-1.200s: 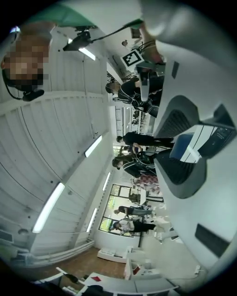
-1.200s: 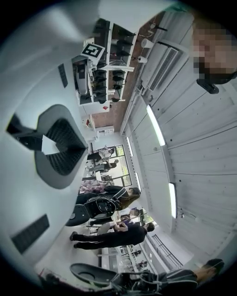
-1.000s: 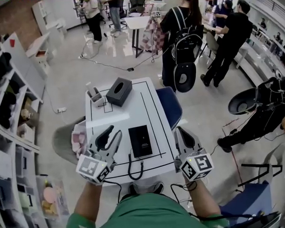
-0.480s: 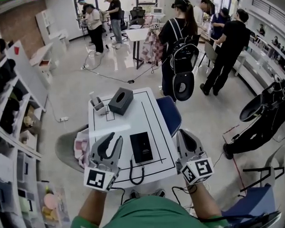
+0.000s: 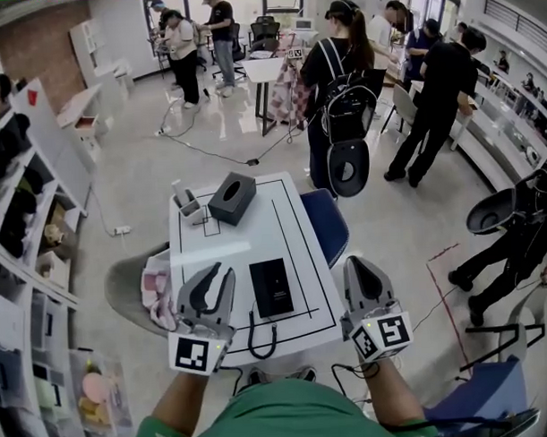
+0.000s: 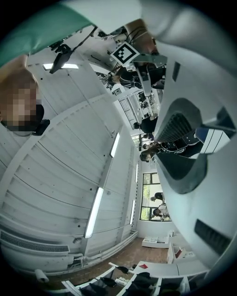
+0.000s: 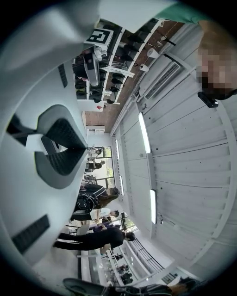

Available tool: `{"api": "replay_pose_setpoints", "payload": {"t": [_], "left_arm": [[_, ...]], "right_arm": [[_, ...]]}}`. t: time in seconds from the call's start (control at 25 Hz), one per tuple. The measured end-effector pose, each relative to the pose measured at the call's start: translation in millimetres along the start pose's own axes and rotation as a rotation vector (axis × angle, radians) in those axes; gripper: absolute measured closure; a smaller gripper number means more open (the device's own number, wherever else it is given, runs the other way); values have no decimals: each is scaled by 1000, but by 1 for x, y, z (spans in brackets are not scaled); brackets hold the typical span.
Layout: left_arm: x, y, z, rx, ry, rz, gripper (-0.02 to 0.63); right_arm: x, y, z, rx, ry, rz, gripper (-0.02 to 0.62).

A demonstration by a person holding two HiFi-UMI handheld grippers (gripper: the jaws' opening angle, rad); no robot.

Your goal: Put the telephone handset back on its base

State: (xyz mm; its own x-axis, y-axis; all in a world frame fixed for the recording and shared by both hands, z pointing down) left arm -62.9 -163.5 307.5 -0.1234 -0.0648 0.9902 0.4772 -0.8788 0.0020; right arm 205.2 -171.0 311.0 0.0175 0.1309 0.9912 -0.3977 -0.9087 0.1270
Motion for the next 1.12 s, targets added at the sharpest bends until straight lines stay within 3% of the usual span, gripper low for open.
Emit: {"api": "replay_pose_setpoints", "payload": {"t": [0.6, 0.8, 1.12], "left_arm": [[18, 5, 5, 35, -34, -78, 517], [15, 13, -6, 25, -6, -49, 517], [37, 21, -7, 55, -63, -103, 517]], "right_arm": [[6, -2, -2, -4, -9, -11, 572], [-2, 8, -1, 4, -38, 1, 572], [-1, 10, -1, 32, -47, -27, 572]]}}
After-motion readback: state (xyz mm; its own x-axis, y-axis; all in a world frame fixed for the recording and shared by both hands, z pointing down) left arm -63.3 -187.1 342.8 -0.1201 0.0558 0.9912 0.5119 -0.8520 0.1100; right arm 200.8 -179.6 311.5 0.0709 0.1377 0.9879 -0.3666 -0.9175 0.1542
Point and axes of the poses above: the fingertips, and each gripper's own axes: y forward along the fingers, z to its right, x out of its underside, the point moved 4 cm from there along -y, backward along the fingers, and after that the axes turned 13 degrees about -z, right-handed, at the moved point
